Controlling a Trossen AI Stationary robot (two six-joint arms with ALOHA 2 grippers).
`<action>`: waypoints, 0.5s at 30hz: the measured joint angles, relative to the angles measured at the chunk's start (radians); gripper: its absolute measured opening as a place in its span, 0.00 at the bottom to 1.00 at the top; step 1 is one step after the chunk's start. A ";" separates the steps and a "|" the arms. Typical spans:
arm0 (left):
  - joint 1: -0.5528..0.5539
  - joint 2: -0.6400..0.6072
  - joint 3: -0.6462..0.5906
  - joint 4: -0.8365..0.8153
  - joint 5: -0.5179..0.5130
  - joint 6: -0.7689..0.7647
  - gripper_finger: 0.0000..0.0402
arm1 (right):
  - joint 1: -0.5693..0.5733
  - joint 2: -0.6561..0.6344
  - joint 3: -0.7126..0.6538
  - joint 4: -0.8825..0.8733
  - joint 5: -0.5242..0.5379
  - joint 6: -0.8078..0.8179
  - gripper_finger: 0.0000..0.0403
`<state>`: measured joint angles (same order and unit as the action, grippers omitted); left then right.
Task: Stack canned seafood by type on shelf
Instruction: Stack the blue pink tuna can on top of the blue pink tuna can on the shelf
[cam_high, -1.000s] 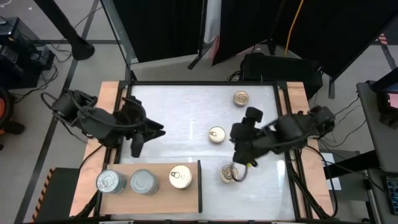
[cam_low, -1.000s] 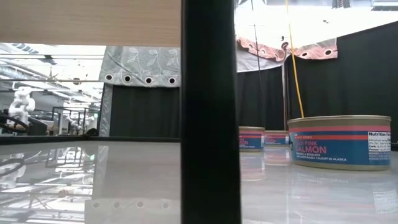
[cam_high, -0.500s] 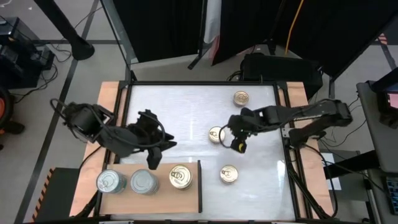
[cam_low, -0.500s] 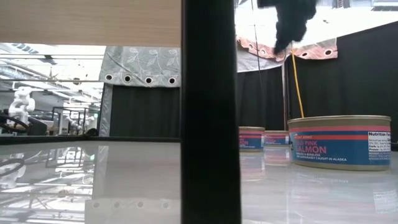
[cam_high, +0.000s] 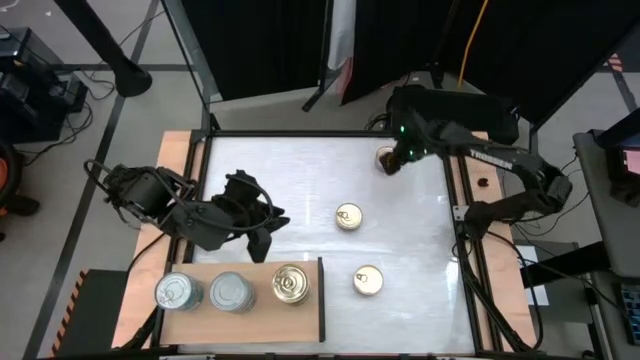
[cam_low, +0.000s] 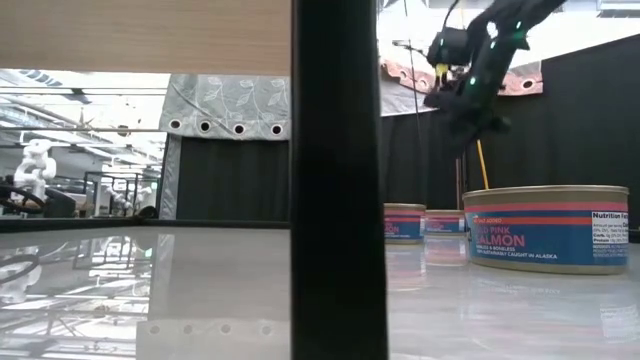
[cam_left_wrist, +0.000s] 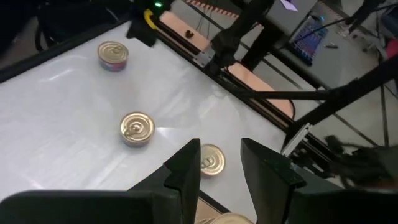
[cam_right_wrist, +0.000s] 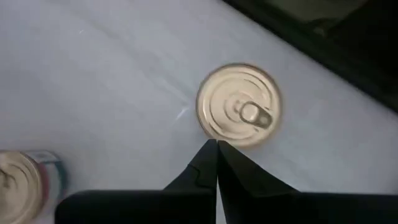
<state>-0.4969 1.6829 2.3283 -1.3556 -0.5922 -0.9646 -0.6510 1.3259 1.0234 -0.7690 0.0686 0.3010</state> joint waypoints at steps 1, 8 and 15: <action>0.000 0.000 0.000 0.000 0.000 0.000 0.30 | -0.037 0.020 0.000 0.026 -0.048 -0.011 0.00; 0.000 0.004 0.000 0.000 -0.011 -0.003 0.30 | -0.176 0.174 0.001 -0.003 -0.229 -0.075 0.00; 0.000 0.005 0.000 -0.011 -0.030 0.000 0.30 | -0.190 0.240 0.000 -0.036 -0.222 -0.102 0.00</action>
<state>-0.4973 1.6875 2.3283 -1.3671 -0.6221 -0.9646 -0.8411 1.5661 1.0238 -0.8046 -0.1530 0.1995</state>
